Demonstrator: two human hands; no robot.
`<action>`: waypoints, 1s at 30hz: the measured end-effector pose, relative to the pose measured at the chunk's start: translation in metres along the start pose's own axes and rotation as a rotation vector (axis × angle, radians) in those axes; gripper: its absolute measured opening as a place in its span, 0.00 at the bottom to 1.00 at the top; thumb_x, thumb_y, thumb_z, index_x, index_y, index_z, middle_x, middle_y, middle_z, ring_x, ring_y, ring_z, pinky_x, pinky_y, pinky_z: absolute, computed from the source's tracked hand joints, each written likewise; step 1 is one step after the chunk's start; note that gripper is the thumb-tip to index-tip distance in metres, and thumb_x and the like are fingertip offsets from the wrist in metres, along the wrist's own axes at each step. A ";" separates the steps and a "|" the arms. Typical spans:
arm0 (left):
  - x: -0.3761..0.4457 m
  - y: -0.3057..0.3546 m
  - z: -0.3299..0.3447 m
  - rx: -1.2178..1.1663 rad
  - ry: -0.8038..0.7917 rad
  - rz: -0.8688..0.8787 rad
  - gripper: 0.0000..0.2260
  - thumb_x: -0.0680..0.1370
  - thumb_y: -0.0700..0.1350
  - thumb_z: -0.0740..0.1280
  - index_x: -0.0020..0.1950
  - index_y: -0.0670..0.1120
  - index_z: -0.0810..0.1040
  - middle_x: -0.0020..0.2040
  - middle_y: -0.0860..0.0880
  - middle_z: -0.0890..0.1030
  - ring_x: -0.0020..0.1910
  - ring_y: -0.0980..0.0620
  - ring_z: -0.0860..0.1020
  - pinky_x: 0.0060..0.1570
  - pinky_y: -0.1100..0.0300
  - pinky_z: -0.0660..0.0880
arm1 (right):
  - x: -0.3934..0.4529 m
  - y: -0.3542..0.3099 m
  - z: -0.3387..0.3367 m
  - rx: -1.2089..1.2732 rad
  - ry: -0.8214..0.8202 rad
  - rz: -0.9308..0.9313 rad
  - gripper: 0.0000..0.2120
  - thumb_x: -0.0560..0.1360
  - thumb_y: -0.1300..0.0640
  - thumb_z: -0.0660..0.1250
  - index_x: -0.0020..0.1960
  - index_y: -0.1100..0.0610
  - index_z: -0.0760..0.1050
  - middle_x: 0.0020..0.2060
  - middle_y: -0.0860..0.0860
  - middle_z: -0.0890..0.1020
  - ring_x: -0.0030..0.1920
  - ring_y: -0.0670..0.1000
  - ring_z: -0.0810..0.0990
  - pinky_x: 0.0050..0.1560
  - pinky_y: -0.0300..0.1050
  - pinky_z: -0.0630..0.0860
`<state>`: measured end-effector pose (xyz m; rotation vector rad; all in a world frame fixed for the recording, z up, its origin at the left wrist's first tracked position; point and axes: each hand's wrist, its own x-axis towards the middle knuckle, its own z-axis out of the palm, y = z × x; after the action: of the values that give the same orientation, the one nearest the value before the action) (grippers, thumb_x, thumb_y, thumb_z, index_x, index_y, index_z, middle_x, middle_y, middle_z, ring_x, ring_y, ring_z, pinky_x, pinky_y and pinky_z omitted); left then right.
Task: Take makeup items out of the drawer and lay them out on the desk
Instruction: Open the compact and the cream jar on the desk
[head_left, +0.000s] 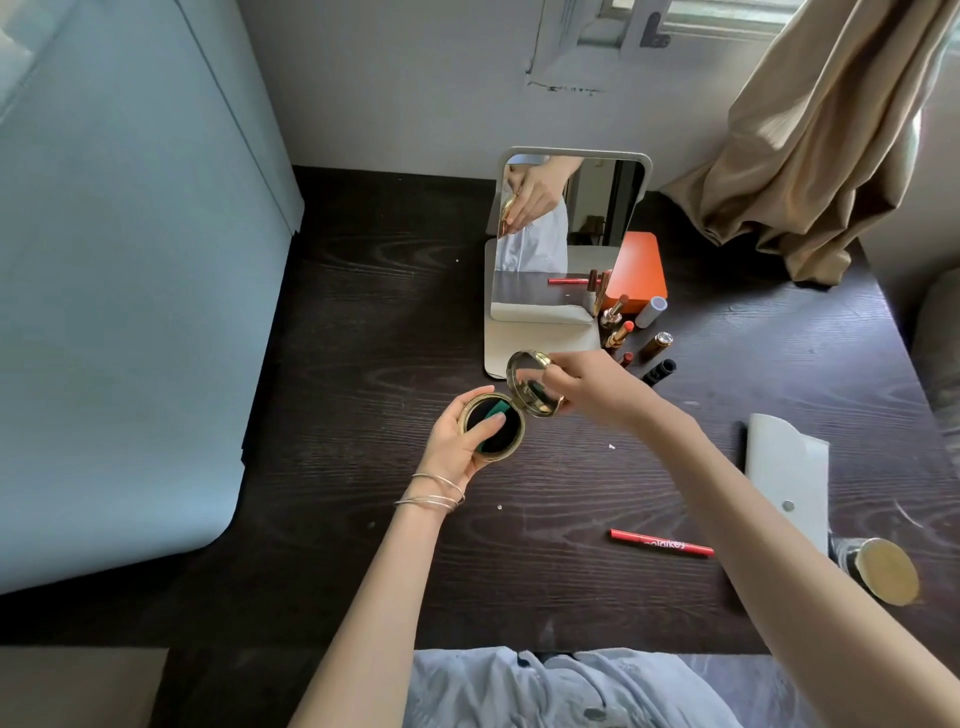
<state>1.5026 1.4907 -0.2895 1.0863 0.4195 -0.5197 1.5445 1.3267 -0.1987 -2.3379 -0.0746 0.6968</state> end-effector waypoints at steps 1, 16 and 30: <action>0.001 0.002 -0.002 0.001 0.013 -0.003 0.16 0.75 0.34 0.66 0.61 0.47 0.74 0.56 0.46 0.78 0.56 0.48 0.77 0.43 0.58 0.81 | 0.004 0.000 -0.001 0.014 -0.003 0.013 0.16 0.80 0.57 0.55 0.34 0.57 0.68 0.29 0.53 0.71 0.28 0.47 0.67 0.30 0.38 0.62; 0.070 0.036 -0.022 -0.162 0.405 -0.113 0.15 0.75 0.33 0.65 0.62 0.37 0.73 0.54 0.39 0.78 0.52 0.44 0.78 0.50 0.51 0.77 | 0.101 0.014 0.035 0.474 0.092 0.238 0.16 0.79 0.59 0.61 0.66 0.61 0.69 0.56 0.59 0.79 0.48 0.52 0.81 0.47 0.43 0.80; 0.153 0.048 -0.024 0.130 0.593 -0.082 0.12 0.73 0.37 0.71 0.55 0.40 0.75 0.56 0.39 0.79 0.54 0.42 0.79 0.54 0.47 0.78 | 0.157 0.018 0.055 0.497 0.333 0.327 0.11 0.72 0.64 0.69 0.54 0.63 0.80 0.50 0.58 0.84 0.52 0.54 0.81 0.58 0.47 0.76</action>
<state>1.6527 1.5007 -0.3509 1.3494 0.9621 -0.2895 1.6489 1.3830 -0.3173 -1.9614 0.5763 0.4057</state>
